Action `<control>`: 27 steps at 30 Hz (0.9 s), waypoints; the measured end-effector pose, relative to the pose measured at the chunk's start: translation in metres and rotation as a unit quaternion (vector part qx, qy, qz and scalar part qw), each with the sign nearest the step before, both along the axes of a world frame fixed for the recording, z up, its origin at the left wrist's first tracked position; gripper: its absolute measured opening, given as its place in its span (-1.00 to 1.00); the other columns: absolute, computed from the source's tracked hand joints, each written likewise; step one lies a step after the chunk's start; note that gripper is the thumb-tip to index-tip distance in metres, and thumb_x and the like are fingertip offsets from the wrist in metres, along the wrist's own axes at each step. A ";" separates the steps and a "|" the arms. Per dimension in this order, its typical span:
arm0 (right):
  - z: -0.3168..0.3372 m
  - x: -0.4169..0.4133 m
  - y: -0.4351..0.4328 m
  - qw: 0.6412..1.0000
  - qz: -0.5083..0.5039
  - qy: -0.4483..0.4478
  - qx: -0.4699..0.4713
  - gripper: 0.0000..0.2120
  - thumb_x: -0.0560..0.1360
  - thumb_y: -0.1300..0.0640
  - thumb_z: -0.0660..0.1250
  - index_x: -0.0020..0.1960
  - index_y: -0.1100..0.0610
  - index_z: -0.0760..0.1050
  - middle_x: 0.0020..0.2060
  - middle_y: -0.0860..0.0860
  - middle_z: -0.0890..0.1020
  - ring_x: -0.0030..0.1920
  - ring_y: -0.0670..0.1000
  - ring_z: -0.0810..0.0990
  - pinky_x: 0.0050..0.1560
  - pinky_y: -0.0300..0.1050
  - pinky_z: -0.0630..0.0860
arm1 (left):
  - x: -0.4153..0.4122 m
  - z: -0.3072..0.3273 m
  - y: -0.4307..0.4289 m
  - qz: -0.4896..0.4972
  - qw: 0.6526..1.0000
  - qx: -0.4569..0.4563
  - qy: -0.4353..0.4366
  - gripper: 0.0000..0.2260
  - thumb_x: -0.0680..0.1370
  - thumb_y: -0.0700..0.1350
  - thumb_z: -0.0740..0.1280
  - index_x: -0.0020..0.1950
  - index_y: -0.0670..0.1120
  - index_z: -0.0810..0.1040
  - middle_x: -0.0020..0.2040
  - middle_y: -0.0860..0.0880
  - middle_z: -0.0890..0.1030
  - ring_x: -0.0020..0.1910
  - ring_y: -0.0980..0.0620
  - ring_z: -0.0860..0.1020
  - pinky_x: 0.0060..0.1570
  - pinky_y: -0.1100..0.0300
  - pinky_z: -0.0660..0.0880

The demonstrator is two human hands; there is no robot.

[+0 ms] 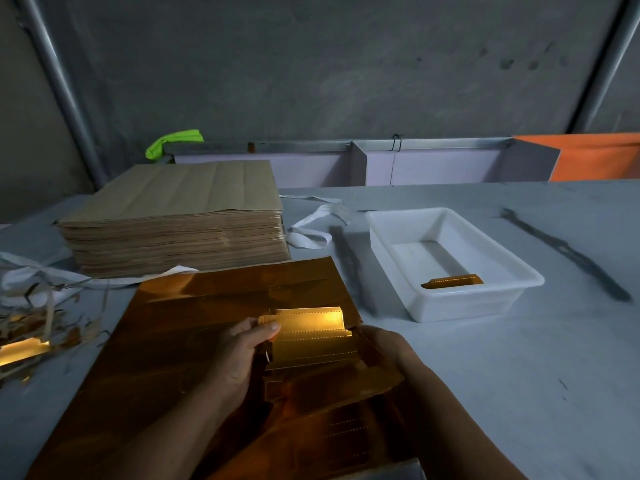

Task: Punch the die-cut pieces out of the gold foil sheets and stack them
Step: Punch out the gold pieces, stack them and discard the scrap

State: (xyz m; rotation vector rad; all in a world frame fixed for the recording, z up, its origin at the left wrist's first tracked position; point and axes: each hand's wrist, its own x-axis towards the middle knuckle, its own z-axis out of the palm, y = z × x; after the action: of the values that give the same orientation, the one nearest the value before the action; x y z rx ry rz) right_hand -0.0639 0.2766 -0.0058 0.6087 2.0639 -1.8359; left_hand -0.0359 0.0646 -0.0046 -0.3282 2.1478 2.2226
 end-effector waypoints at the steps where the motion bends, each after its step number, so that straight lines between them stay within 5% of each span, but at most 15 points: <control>1: 0.002 0.001 -0.001 1.000 0.009 -0.007 -0.001 -0.71 0.63 0.10 0.24 0.22 0.28 0.54 -0.25 0.05 0.55 -0.34 -0.08 0.47 -0.47 -0.33 0.44 | -0.001 -0.002 0.000 0.005 1.000 0.000 0.000 -0.76 0.46 -0.10 0.39 0.06 -0.20 0.58 0.02 -0.22 0.66 0.06 -0.25 0.59 0.18 -0.26 0.46; 4: 0.012 0.004 -0.002 0.996 0.025 -0.038 -0.080 -0.69 0.62 -0.10 0.21 0.13 0.14 0.50 -0.06 0.12 0.59 -0.12 0.11 0.62 -0.29 -0.14 0.57 | -0.001 -0.007 0.002 0.014 1.000 -0.005 0.002 -0.86 0.52 -0.14 0.38 0.02 -0.18 0.60 -0.03 -0.18 0.67 0.02 -0.22 0.60 0.09 -0.15 0.50; 6: 0.018 0.004 -0.004 0.987 0.045 -0.055 -0.142 -0.64 0.61 -0.20 0.20 0.14 0.09 0.47 -0.07 0.13 0.59 -0.15 0.13 0.63 -0.35 -0.14 0.59 | 0.000 -0.008 0.004 0.020 1.000 -0.013 0.007 -0.89 0.53 -0.15 0.38 -0.01 -0.17 0.61 -0.07 -0.15 0.68 0.02 -0.19 0.60 0.05 -0.09 0.50; 9: 0.017 0.007 0.000 0.992 0.080 -0.050 -0.085 -0.67 0.62 -0.01 0.26 0.28 0.18 0.43 -0.09 0.16 0.61 -0.18 0.12 0.63 -0.30 -0.17 0.56 | 0.001 -0.008 0.004 0.024 1.000 -0.013 0.009 -0.90 0.54 -0.16 0.38 -0.02 -0.17 0.61 -0.08 -0.17 0.67 0.01 -0.21 0.61 0.10 -0.19 0.51; 12: 0.007 0.014 0.009 0.991 0.067 -0.032 -0.108 -0.83 0.60 0.20 0.21 0.10 0.28 0.46 -0.19 0.17 0.56 -0.26 0.10 0.58 -0.29 -0.13 0.55 | 0.000 -0.010 0.003 0.029 0.999 -0.024 0.018 -0.90 0.54 -0.15 0.38 -0.01 -0.17 0.62 -0.06 -0.19 0.67 0.03 -0.22 0.61 0.18 -0.25 0.49; 19: 0.000 0.018 0.007 0.984 0.011 -0.008 -0.178 -0.77 0.65 0.33 0.11 0.05 0.30 0.55 -0.29 0.19 0.65 -0.34 0.09 0.64 -0.33 -0.10 0.61 | -0.005 -0.013 -0.001 0.061 0.997 0.041 0.004 -0.89 0.55 -0.15 0.36 0.03 -0.16 0.60 0.01 -0.21 0.67 0.06 -0.24 0.61 0.15 -0.19 0.51; 23: -0.001 0.016 0.005 0.998 0.015 0.052 0.009 -0.82 0.61 0.16 0.24 0.10 0.23 0.55 -0.06 0.16 0.70 -0.12 0.12 0.69 -0.09 -0.01 0.64 | -0.005 -0.014 -0.003 0.064 0.996 0.066 0.007 -0.87 0.54 -0.16 0.37 0.05 -0.17 0.60 0.02 -0.21 0.67 0.09 -0.24 0.61 0.23 -0.23 0.47; 27: 0.009 0.014 -0.002 0.941 -0.036 0.209 0.263 -0.64 0.62 -0.17 0.17 0.22 0.06 0.48 0.03 -0.02 0.63 -0.13 -0.12 0.55 -0.27 -0.26 0.39 | -0.005 -0.016 -0.003 0.061 0.996 0.064 0.007 -0.87 0.53 -0.16 0.38 0.04 -0.17 0.60 0.05 -0.22 0.66 0.13 -0.25 0.59 0.28 -0.28 0.41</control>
State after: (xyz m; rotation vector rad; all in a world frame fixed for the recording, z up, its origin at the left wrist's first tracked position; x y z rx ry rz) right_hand -0.0497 0.2742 0.0032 0.4412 2.8946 -1.5383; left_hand -0.0407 0.0621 -0.0206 -0.4517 2.0319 2.4204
